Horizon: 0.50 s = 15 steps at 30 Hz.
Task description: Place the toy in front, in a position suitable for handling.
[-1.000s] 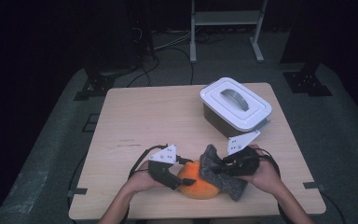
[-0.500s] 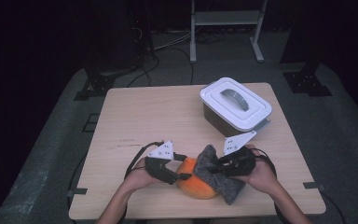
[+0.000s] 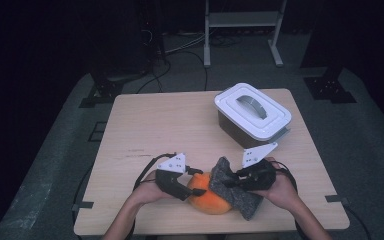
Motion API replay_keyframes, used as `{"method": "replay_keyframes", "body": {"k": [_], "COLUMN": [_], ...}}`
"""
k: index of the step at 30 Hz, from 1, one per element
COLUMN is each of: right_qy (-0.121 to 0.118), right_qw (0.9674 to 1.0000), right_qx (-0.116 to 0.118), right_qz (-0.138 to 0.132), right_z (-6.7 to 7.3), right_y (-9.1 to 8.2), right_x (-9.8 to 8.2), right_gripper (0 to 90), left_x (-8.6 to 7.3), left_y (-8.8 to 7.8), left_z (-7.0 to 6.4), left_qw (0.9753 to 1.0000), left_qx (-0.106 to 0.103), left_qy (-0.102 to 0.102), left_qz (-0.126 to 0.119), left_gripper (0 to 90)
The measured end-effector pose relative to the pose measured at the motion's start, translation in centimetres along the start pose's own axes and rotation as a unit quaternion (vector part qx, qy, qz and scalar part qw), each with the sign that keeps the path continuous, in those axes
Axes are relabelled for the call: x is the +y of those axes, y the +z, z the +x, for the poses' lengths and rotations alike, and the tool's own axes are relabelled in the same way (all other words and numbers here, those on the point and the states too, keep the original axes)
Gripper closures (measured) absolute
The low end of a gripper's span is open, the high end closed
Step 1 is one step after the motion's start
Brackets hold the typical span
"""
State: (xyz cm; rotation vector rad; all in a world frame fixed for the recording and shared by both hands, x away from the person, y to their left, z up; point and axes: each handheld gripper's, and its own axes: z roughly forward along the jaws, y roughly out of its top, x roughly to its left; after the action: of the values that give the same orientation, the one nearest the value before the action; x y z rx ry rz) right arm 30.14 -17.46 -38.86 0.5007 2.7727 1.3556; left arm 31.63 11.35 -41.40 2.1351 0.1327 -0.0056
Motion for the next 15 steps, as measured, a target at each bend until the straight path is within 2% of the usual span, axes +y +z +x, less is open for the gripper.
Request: {"method": "replay_keyframes", "body": {"k": [5,8,11,13,15], "right_qy": [0.011,0.011,0.006,-0.001,0.000], "right_qw": [0.9999,0.9999,0.9999,0.9999,0.9999], "right_qx": [-0.001,0.002,0.009,0.013,0.014], "right_qz": [0.002,0.002,-0.001,0.002,0.004], "right_z": [-0.2,0.0,0.4,0.8,0.8], "right_y": [-0.4,-0.2,0.2,0.5,0.4], "right_x": [-1.2,-1.3,-1.0,-0.7,-0.8], "right_gripper": [77.9,78.0,78.1,78.1,78.0], "left_x": [-0.2,0.4,0.7,0.7,0.5], "left_y": [-0.4,-0.2,0.3,0.6,0.5], "left_z": [0.1,0.0,-0.4,-0.6,-0.6], "left_qw": [0.9999,0.9999,0.9998,0.9998,0.9998], "left_qx": [-0.010,-0.008,-0.014,-0.013,-0.014], "left_qy": [-0.003,-0.011,-0.013,-0.002,0.001], "left_qz": [0.003,0.007,0.007,0.013,0.013], "left_gripper": [35.5,24.7,20.0,21.8,27.8]}}
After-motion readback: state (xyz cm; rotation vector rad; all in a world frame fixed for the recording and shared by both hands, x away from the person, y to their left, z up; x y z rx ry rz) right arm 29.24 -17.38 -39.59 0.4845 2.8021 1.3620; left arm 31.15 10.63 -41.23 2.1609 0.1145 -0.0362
